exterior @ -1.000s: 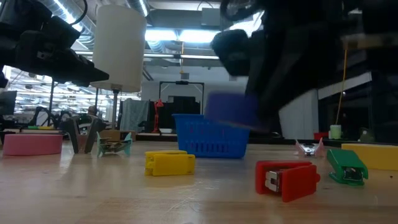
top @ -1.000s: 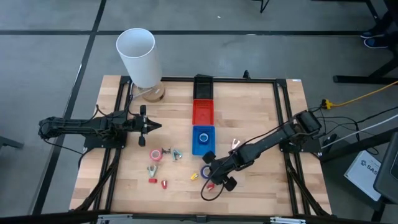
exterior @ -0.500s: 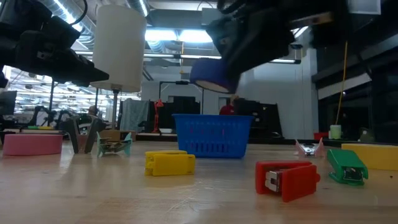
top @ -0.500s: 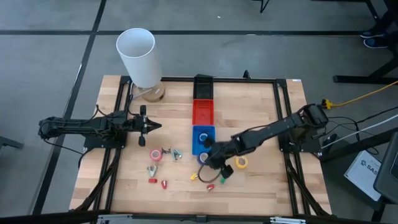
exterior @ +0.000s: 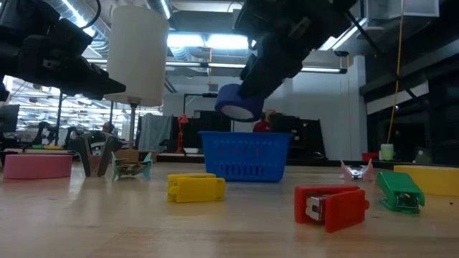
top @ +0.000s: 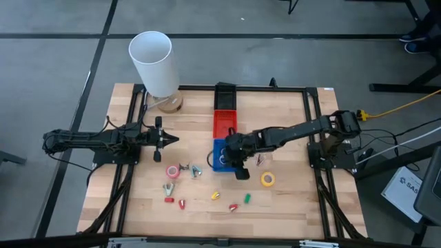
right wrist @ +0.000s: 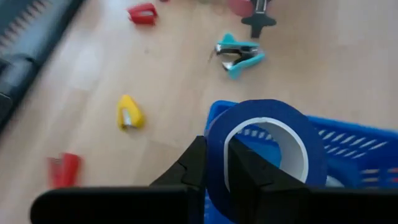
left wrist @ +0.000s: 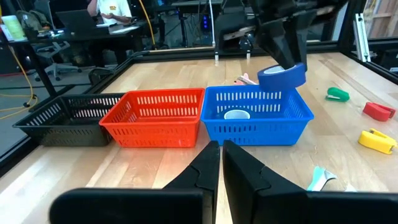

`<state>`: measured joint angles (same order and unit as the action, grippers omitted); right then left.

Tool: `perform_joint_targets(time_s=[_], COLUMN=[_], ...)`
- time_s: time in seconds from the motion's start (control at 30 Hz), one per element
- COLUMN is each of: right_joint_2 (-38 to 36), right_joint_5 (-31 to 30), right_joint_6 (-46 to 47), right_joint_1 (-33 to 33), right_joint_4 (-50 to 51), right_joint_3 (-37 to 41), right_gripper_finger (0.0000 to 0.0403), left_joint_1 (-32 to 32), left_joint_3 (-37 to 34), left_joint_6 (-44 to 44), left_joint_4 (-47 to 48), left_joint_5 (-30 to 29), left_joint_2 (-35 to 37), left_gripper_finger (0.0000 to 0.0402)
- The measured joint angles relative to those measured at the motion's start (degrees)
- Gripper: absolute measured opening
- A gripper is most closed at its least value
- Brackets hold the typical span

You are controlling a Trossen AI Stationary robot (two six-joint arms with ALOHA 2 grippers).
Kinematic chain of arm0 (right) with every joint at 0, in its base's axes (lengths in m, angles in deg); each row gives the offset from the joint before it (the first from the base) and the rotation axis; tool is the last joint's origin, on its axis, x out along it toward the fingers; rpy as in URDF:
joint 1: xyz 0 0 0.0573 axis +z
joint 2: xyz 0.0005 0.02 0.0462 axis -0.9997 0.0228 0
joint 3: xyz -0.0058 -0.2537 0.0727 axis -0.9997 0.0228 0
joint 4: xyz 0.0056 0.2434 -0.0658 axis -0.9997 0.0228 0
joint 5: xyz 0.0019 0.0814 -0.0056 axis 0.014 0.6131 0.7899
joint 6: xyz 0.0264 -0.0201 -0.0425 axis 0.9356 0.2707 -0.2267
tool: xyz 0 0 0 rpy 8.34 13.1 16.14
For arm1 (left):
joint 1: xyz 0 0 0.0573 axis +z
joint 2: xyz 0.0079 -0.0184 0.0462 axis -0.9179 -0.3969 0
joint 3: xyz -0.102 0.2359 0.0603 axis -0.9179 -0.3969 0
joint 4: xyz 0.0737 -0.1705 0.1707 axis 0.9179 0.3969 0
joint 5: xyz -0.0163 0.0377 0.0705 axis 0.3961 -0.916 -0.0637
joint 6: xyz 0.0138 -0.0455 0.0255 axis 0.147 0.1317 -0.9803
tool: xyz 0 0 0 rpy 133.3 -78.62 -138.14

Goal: Pick and place Stapler, Stapler remover, tape
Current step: Put the blue tape into the blue bin

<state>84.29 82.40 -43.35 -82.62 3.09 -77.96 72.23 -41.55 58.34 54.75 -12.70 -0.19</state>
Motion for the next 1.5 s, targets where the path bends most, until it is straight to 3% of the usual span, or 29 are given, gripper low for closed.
perform_joint_targets(time_s=[0.17,0.3,0.8,0.9,1.07,1.5], right_joint_2=[0.8,2.8,8.6,8.8,8.8,8.8], right_joint_5=[8.2,11.0,11.0,8.7,3.9,4.2], right_joint_6=[5.3,6.4,6.2,4.5,1.5,2.0], right_joint_1=[-2.6,-3.6,-5.1,-5.0,-5.1,-5.1], right_joint_4=[0.7,0.3,-1.5,-1.1,0.0,-0.2], right_joint_3=[0.0,0.0,0.0,0.0,0.0,0.0], right_gripper_finger=[0.0039,0.0039,0.0039,0.0039,0.0057,0.0092], left_joint_1=[0.0,0.0,0.0,0.0,0.0,0.0], left_joint_3=[0.0,0.0,0.0,0.0,0.0,0.0], left_joint_6=[0.0,0.0,0.0,0.0,0.0,0.0], left_joint_4=[0.0,0.0,0.0,0.0,0.0,0.0], left_joint_5=[0.0,0.0,0.0,0.0,0.0,0.0], left_joint_2=[0.0,0.0,0.0,0.0,0.0,0.0], left_gripper_finger=[0.0016,0.0017,0.0015,0.0017,0.0016,0.0016])
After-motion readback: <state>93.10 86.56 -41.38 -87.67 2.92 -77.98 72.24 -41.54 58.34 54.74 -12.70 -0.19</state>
